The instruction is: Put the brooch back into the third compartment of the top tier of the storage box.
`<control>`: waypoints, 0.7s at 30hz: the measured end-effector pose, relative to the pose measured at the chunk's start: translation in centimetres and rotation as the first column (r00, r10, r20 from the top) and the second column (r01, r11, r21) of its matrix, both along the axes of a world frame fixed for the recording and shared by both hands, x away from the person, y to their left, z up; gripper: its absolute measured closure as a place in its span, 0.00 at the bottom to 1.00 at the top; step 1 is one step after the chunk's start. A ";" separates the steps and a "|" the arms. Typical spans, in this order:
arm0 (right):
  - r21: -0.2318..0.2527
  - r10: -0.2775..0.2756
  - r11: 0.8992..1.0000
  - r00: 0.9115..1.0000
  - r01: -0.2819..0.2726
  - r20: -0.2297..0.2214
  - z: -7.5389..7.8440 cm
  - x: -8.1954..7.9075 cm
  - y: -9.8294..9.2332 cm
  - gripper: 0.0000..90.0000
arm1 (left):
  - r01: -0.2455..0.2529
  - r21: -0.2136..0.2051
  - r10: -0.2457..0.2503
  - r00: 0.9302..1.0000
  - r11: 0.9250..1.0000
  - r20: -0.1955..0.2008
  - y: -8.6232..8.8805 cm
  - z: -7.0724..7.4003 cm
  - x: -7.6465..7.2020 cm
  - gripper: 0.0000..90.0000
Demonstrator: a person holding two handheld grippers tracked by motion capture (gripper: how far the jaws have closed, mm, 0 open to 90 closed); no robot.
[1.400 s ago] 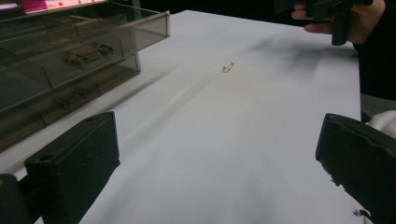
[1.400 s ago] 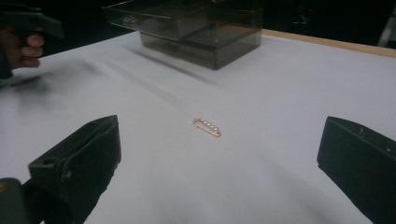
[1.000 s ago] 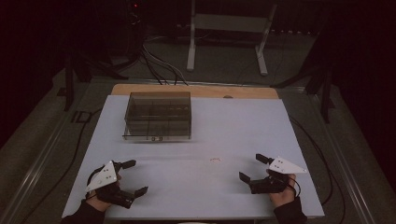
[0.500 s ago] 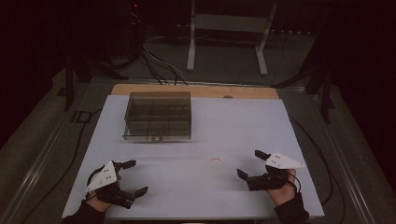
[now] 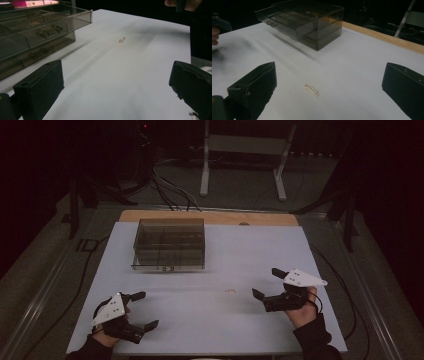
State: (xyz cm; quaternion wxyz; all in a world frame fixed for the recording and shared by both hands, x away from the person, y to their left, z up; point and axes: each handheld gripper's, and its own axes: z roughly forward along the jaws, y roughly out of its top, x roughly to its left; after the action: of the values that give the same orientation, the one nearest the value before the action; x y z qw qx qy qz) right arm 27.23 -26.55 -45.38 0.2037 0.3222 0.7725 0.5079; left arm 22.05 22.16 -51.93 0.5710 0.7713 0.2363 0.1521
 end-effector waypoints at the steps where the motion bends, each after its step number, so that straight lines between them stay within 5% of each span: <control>1: -0.004 0.005 1.000 1.000 -0.005 0.000 0.1 0.2 0.2 0.00 | 0.000 -0.002 0.000 1.000 1.000 -0.002 0.0 0.0 0.0 0.01; 21: -0.009 0.107 0.994 0.994 -0.107 -0.015 0.8 3.0 3.7 0.00 | 0.004 -0.006 -0.004 1.000 1.000 -0.005 0.1 0.0 0.0 0.01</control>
State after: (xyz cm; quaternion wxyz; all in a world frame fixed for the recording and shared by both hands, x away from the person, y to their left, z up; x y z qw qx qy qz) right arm 30.26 -22.87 -44.56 0.1722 0.2831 0.7926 0.5118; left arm 22.06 22.24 -51.94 0.5729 0.7705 0.2367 0.1483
